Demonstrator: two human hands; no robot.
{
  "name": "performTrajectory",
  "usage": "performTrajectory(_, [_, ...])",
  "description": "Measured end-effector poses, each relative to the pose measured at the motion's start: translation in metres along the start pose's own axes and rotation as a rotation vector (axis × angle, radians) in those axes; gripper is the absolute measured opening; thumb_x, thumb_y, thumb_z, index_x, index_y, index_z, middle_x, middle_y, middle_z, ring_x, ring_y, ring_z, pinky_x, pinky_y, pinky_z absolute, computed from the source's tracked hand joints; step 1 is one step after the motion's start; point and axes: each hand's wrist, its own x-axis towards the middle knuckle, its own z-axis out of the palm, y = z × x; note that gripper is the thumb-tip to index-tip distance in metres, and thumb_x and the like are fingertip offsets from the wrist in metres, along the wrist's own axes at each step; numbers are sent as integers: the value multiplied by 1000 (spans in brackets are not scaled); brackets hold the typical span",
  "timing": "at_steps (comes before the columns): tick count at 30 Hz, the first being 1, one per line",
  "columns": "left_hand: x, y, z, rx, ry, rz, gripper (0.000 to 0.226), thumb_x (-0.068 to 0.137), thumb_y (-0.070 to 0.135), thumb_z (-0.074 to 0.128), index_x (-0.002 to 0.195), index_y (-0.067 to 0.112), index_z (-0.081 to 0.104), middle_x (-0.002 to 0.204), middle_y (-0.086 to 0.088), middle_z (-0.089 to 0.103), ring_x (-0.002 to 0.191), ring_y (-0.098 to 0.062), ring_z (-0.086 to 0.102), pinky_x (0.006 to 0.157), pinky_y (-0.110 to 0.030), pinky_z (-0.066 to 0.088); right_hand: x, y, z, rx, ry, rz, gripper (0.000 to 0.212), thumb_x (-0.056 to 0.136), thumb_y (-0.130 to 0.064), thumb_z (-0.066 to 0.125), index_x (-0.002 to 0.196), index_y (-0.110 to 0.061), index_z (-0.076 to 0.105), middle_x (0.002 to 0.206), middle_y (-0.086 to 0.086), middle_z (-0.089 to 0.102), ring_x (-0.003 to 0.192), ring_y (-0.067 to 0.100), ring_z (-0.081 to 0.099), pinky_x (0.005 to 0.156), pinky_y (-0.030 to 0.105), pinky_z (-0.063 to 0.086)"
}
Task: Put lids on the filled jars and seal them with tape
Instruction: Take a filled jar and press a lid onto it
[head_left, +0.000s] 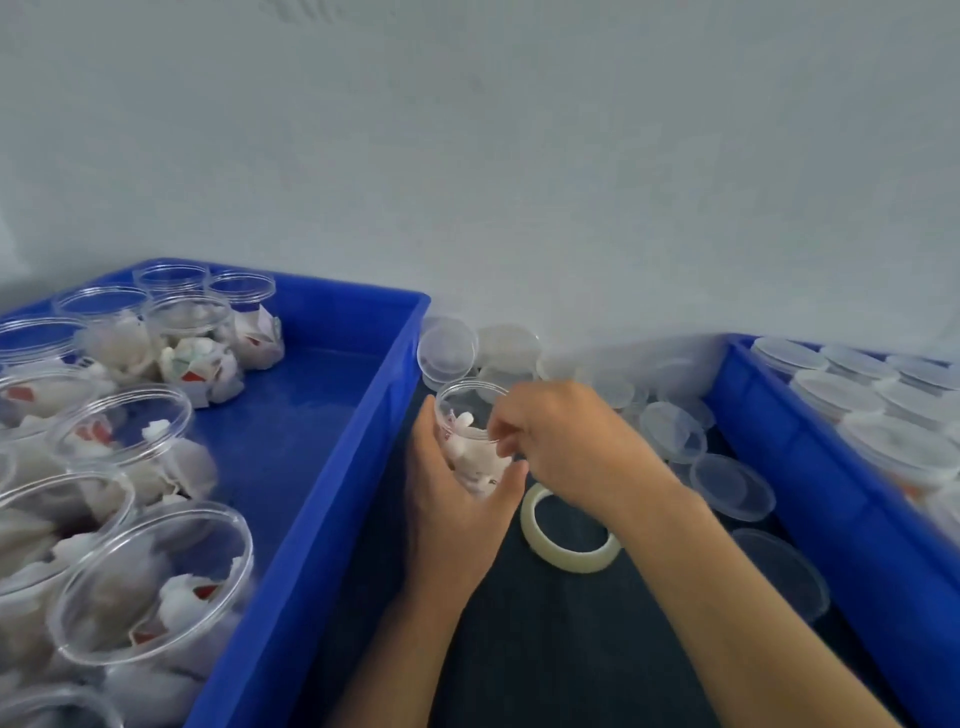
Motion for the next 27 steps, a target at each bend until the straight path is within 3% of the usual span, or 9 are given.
performTrajectory(3, [3,-2,2,-3,11,-1,98,78,25,94,159,28,38,141,11,58,125,-9,62,101,-41,58,-9,3,19,112,121,-71,25,84,9,69,93,-15,70,93,-5,63,76,0,63,72,42,57])
performTrajectory(8, [3,-5,2,-49,28,33,89,80,28,93,154,33,43,138,14,62,122,-4,64,95,-29,58,-20,20,29,403,329,-126,21,94,-24,71,115,-25,75,106,-14,67,89,12,65,80,29,55])
performTrajectory(10, [2,-8,3,-34,40,47,91,79,26,94,155,30,43,142,13,61,127,-5,62,101,-32,57,-18,33,34,525,480,-21,27,97,-33,65,123,-32,72,113,-18,68,97,13,67,82,25,56])
performTrajectory(12, [2,-10,4,-18,49,42,94,78,25,95,156,31,43,143,14,61,129,-7,61,105,-40,56,-6,55,41,461,585,160,29,100,-32,59,128,-33,68,115,-20,68,104,9,64,86,28,56])
performTrajectory(15, [3,-13,4,-15,45,48,96,77,24,95,157,30,42,142,15,61,128,-9,63,104,-44,57,16,95,50,119,404,439,40,101,-16,57,141,-18,59,135,0,63,127,23,53,103,43,53])
performTrajectory(19, [4,-15,4,-21,44,72,94,77,24,94,156,29,43,141,14,62,126,-12,64,101,-45,59,34,124,59,-225,83,580,41,100,-17,61,139,-10,53,144,11,53,133,32,46,110,44,44])
performTrajectory(24, [4,-16,4,-23,44,88,95,77,26,94,157,29,43,140,21,60,127,-7,63,101,-41,59,49,127,67,-486,76,619,35,95,-21,70,127,-16,57,126,7,63,121,29,58,102,42,47])
performTrajectory(27, [4,-17,3,-20,44,101,94,76,29,95,155,35,44,137,27,59,125,-1,62,99,-26,58,54,124,65,-579,114,608,30,92,-13,74,118,-18,59,112,3,67,108,25,62,88,37,50])
